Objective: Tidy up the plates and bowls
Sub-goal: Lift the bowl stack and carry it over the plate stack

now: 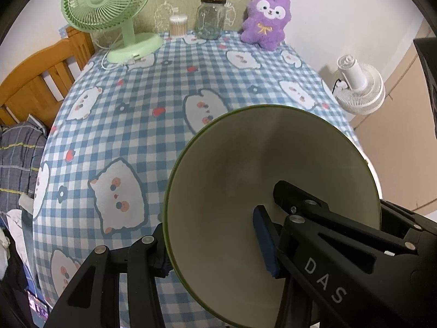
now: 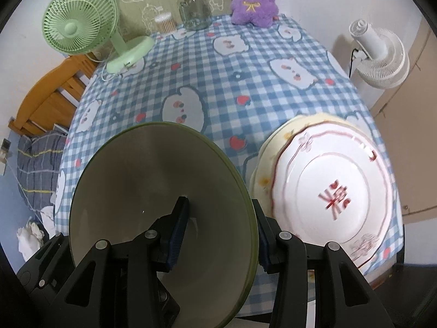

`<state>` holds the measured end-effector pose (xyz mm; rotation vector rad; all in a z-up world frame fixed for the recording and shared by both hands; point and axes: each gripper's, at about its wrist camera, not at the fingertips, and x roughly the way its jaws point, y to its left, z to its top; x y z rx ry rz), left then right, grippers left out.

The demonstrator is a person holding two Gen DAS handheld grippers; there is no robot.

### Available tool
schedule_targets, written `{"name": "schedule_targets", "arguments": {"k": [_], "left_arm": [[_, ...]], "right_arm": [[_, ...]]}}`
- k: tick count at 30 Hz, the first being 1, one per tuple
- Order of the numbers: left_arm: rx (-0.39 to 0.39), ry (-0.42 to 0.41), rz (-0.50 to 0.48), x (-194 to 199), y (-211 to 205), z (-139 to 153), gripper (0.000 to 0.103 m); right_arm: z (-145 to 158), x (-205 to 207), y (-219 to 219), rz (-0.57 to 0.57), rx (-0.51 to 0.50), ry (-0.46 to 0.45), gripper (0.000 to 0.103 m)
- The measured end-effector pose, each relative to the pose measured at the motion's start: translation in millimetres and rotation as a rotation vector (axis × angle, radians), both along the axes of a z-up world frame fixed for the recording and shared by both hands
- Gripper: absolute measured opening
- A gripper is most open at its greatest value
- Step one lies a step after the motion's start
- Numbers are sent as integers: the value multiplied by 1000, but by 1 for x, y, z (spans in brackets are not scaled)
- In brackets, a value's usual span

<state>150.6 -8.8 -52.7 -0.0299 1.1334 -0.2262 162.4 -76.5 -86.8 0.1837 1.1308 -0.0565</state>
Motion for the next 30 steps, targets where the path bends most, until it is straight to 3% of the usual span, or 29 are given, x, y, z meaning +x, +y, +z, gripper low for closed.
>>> {"name": "schedule_targets", "arguments": {"k": [14,30], "left_arm": [[-19,-34,73,3,-55,26,50],[-29,-14,113,14,-127,18,50]], "right_arm": [[34,5,-57,67,-20,-39,48],[28,15,-128,94,-30,-26,48]]}}
